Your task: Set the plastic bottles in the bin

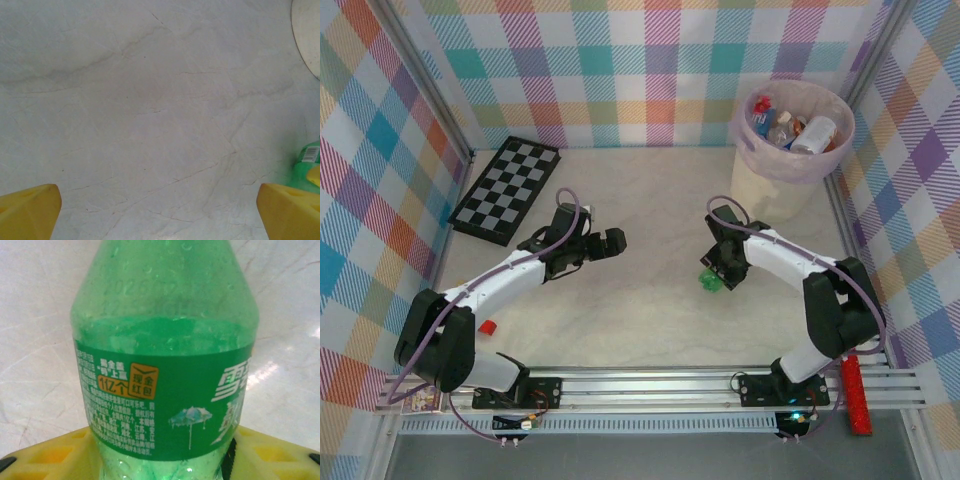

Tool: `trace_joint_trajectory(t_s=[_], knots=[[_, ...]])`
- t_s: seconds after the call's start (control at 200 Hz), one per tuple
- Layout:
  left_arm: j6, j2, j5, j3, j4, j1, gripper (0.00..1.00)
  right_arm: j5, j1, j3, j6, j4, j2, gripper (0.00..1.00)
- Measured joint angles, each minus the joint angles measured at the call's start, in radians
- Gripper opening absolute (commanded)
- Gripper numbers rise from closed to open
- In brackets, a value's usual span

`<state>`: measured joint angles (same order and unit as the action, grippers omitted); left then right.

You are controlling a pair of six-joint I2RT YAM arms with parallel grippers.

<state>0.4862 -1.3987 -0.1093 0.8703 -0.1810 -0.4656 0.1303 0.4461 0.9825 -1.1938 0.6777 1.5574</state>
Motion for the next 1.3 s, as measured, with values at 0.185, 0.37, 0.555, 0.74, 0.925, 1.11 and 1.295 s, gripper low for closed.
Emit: trace_joint_trajectory(t_s=[0.185, 0.37, 0.555, 0.74, 0.925, 1.11, 1.295], knots=[[-0.001, -0.008, -0.004, 0.032, -0.023, 0.0, 1.0, -0.016, 0.0, 0.183, 0.093, 0.154, -0.126, 0.51], [-0.001, -0.012, -0.004, 0.065, -0.031, 0.0, 1.0, -0.062, -0.015, 0.509, 0.218, 0.251, -0.171, 0.49], [0.0, -0.02, -0.011, 0.083, -0.03, 0.0, 1.0, -0.164, -0.151, 0.778, 0.294, 0.237, -0.132, 0.47], [0.008, -0.018, -0.02, 0.085, -0.036, 0.0, 1.0, -0.246, -0.298, 0.994, 0.285, 0.139, 0.02, 0.49], [0.015, 0.031, -0.02, 0.085, -0.061, 0.0, 1.0, -0.286, -0.421, 1.04, 0.176, 0.017, 0.169, 0.48], [0.015, 0.077, -0.019, 0.083, -0.062, 0.0, 1.0, -0.279, -0.492, 1.093, 0.09, -0.073, 0.298, 0.49], [0.015, 0.092, -0.012, 0.069, -0.076, 0.0, 1.0, -0.261, -0.522, 1.166, 0.024, -0.143, 0.382, 0.49]])
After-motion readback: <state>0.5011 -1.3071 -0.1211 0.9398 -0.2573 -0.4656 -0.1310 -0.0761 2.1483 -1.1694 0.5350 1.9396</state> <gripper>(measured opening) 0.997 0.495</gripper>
